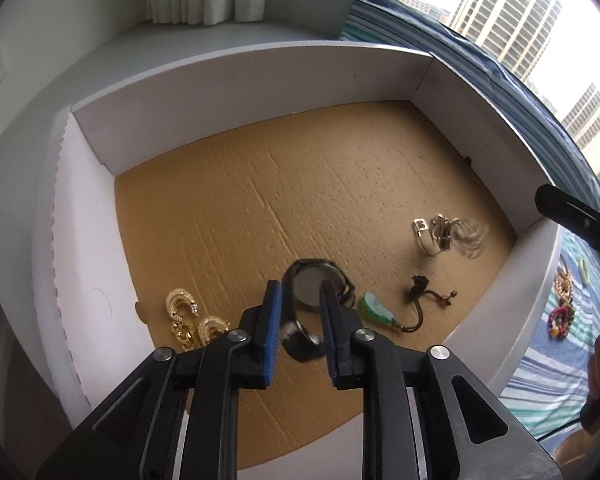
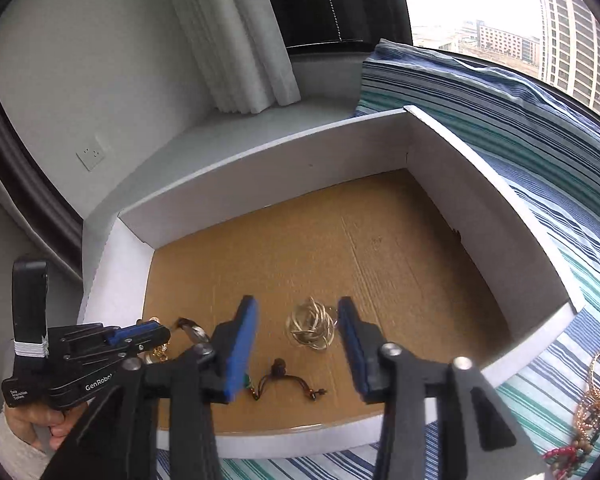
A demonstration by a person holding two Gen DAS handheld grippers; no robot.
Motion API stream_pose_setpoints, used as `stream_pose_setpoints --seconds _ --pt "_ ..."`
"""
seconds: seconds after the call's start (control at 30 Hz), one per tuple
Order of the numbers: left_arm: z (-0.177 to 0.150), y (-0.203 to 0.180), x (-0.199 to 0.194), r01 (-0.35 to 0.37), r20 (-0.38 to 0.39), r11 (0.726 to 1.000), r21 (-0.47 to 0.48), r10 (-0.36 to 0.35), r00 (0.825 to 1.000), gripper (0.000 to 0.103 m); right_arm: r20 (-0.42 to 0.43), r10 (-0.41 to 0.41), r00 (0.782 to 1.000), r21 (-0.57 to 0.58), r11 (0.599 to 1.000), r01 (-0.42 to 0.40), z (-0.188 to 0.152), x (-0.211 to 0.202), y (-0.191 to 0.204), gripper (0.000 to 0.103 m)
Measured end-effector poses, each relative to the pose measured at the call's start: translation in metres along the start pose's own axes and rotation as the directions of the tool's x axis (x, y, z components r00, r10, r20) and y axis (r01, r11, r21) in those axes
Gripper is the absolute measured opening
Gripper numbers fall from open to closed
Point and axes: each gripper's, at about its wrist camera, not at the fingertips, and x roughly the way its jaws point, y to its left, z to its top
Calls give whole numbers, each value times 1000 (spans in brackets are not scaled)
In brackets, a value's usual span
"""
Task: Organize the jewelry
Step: 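Carry the watch and silver jewelry into the white box and release both, then withdraw both tools back over the bed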
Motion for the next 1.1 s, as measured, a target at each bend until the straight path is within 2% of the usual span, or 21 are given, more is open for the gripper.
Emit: stream_pose_setpoints --seconds 0.03,0.07,0.17,0.2,0.27,0.4,0.47,0.53,0.63,0.77,0.87,1.0,1.1 --pt "-2 -1 -6 -2 22 1000 3 2 1000 38 17 -7 1000 9 1000 7 -2 -5 -1 61" --pt "-4 -2 -13 -4 43 1000 8 4 999 46 38 -26 999 10 1000 26 -2 -12 0 61" --pt "-10 -11 -36 4 100 999 39 -8 995 54 113 -65 991 -13 998 67 -15 -49 7 65" --pt "-14 -15 -45 10 118 999 52 -16 993 62 133 -81 988 -20 996 85 -22 -63 9 67" --pt "-25 -28 -62 27 155 996 81 -40 987 72 165 -111 980 -31 993 118 -38 -88 13 74" --pt "-52 -63 -85 89 192 984 154 -118 974 82 188 -194 963 -45 978 205 -85 -132 15 77" --pt "-70 -82 -91 141 177 972 189 -175 969 84 194 -247 949 -56 963 262 -114 -150 14 77" --pt "-83 -108 -94 188 155 956 226 -226 962 86 206 -315 926 -57 941 333 -145 -167 11 77" --pt "-108 -143 -98 249 116 919 304 -295 948 88 201 -402 894 -23 910 414 -188 -188 1 77" --pt "-143 -185 -99 278 78 872 403 -335 939 91 167 -481 861 90 877 473 -240 -214 -20 77" --pt "-165 -207 -94 308 18 840 447 -353 935 91 132 -535 835 155 843 516 -275 -226 -31 78" --pt "-190 -224 -92 337 -43 811 478 -362 931 91 66 -568 820 204 813 546 -313 -230 -39 81" --pt "-200 -229 -91 345 -69 797 496 -360 930 91 28 -565 825 240 805 543 -337 -229 -41 84"
